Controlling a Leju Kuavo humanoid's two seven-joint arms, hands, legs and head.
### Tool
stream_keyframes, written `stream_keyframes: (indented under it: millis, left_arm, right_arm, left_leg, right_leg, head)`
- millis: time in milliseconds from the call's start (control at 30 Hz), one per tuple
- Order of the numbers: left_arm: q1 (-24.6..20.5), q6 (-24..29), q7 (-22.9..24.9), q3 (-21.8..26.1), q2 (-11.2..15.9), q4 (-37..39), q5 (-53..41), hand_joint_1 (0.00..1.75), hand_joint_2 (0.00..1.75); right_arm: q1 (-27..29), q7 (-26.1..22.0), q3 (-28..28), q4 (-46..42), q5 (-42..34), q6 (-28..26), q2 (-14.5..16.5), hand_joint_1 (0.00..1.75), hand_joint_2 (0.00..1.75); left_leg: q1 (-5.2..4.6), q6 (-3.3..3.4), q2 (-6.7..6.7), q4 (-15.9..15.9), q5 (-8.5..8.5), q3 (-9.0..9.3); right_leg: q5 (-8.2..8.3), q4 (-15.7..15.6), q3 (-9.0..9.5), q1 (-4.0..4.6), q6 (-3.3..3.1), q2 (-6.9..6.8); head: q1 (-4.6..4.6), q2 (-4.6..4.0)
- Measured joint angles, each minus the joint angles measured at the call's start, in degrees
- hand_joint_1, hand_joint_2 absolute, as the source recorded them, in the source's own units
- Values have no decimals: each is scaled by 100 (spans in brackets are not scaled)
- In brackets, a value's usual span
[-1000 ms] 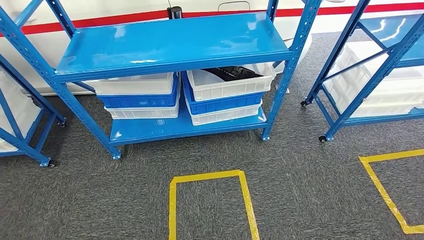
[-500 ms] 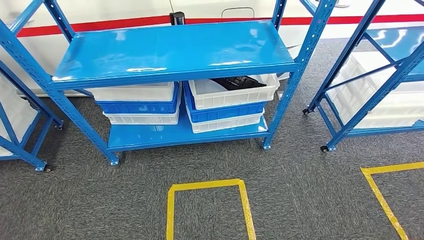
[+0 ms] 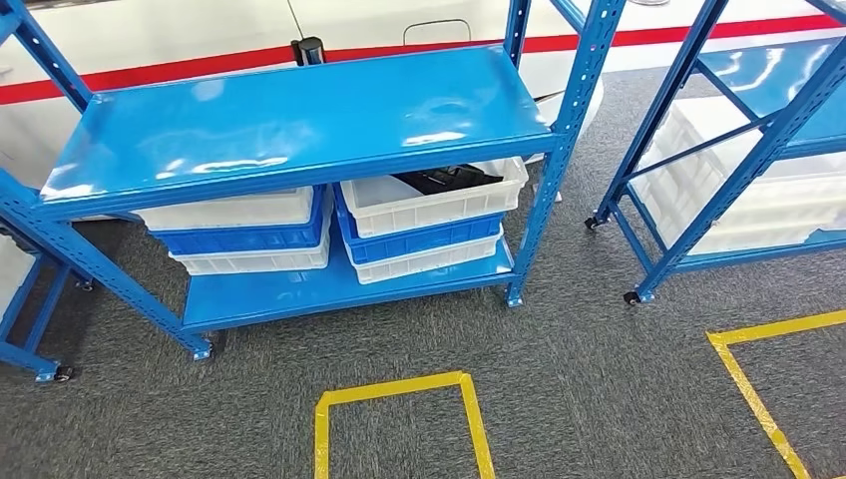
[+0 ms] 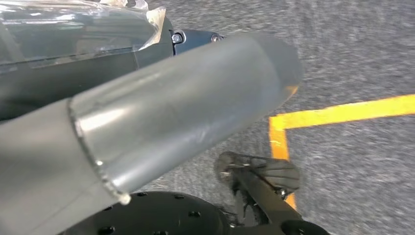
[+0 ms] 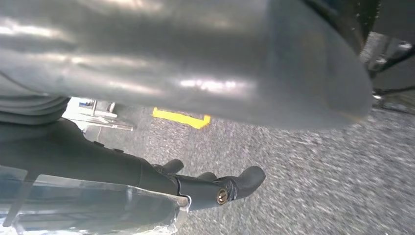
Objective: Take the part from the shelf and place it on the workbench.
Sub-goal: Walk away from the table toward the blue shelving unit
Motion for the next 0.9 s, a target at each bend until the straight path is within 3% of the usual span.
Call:
stream_keyframes:
  millis: [33,100,200,233,267,333,400,433,467,533,600,667,733,767,867,900]
  left_arm:
    - [1,-6,0,-2,2,0,-10,0,0]
    - [1,-15,0,-7,0,0,-28,0,0]
    - [1,-27,-2,-10,-10,0,-45,0,0]
    - [-1,-33,-6,-10,-13,0,-49,0,0]
    - [-6,-40,-10,-11,-14,0,-51,0,0]
    - [-14,-55,-21,-14,-14,0,-61,0,0]
    - [-12,-84,-25,-15,-12,0,-79,0,0]
    - [-9,-102,-26,-16,-11,0,-90,0,0]
    - [-7,-123,-25,-19,-11,0,-103,0,0]
    - [-6,-160,-25,-36,-10,1,-123,0,0]
    - [-9,-181,-23,-62,-4,2,-133,0,0]
    - [-11,-187,-22,-88,-1,2,-137,0,0]
    - [-10,-189,-23,-105,3,2,-142,0,0]
    - [-13,-189,-24,-111,6,2,-144,0,0]
    - [-13,-190,-24,-124,23,2,-150,0,0]
    - [-11,-192,-24,-126,33,2,-151,0,0]
  right_arm:
    - [-3,0,-4,0,-4,-3,1,0,0]
    - [-19,-2,-12,-1,-15,-9,1,0,0]
    - [-27,-7,-23,-2,-40,-17,-4,0,0]
    - [-28,-9,-29,-2,-50,-19,-4,0,0]
    - [-33,-10,-38,-2,-60,-21,-5,0,0]
    - [-41,-11,-60,-2,-77,-22,-6,0,0]
    - [-31,-11,-83,-2,-96,-23,-7,0,0]
    - [-18,-11,-97,-2,-106,-27,-7,0,0]
    - [-4,-11,-112,-1,-116,-32,-8,0,0]
    - [17,-11,-140,1,-138,-43,-13,0,0]
    - [13,-12,-154,2,-152,-50,-20,0,0]
    - [7,-13,-159,2,-156,-58,-24,0,0]
    - [15,-11,-163,1,-158,-68,-22,0,0]
    - [17,-11,-165,1,-158,-70,-20,0,0]
    - [10,-13,-167,0,-161,-74,-7,0,0]
    - [12,-14,-167,0,-163,-76,-3,0,0]
  left_leg:
    - [-27,47,-8,-307,263,71]
    - [-80,112,-31,-625,511,173]
    - [-111,182,-51,-747,507,357]
    - [-110,214,-53,-789,504,439]
    - [-107,241,-58,-819,493,522]
    - [-119,282,-60,-839,424,600]
    - [-147,307,-82,-839,338,676]
    - [-166,314,-101,-839,289,734]
    - [-185,317,-118,-839,239,804]
    - [-219,308,-137,-843,132,938]
    - [-234,266,-139,-854,50,1011]
    - [-239,211,-137,-817,47,1041]
    - [-236,154,-122,-592,46,961]
    - [-224,118,-113,-373,-13,844]
    - [-133,-6,-86,530,-414,259]
    - [-95,-49,-75,699,-469,96]
  right_leg:
    - [-60,-3,61,13,27,12]
    - [-149,-41,148,40,107,30]
    - [-133,-9,301,72,239,37]
    - [-134,153,243,70,258,32]
    - [-177,419,88,67,251,24]
    - [-403,1120,-416,65,203,15]
    - [-630,1490,-828,77,180,13]
    - [-610,1413,-906,88,205,13]
    - [-452,1148,-886,99,250,13]
    - [85,451,-741,136,287,6]
    - [402,100,-644,174,175,-8]
    - [449,47,-598,163,46,-8]
    - [473,-35,-483,101,-21,-6]
    - [461,-70,-414,67,-48,-6]
    - [403,-102,-321,56,-116,-13]
    - [378,-101,-296,50,-121,-11]
  head:
    - [3,0]
    - [2,0]
    - [-1,0]
    - [-2,-1]
    - [0,-1]
    - [1,-1]
    - [2,0]
    - [3,0]
    - [4,0]
    - [-2,0]
    - [-10,0]
    - [-15,0]
    - [-21,0]
    - [-25,0]
    - [-42,0]
    - [-41,0]
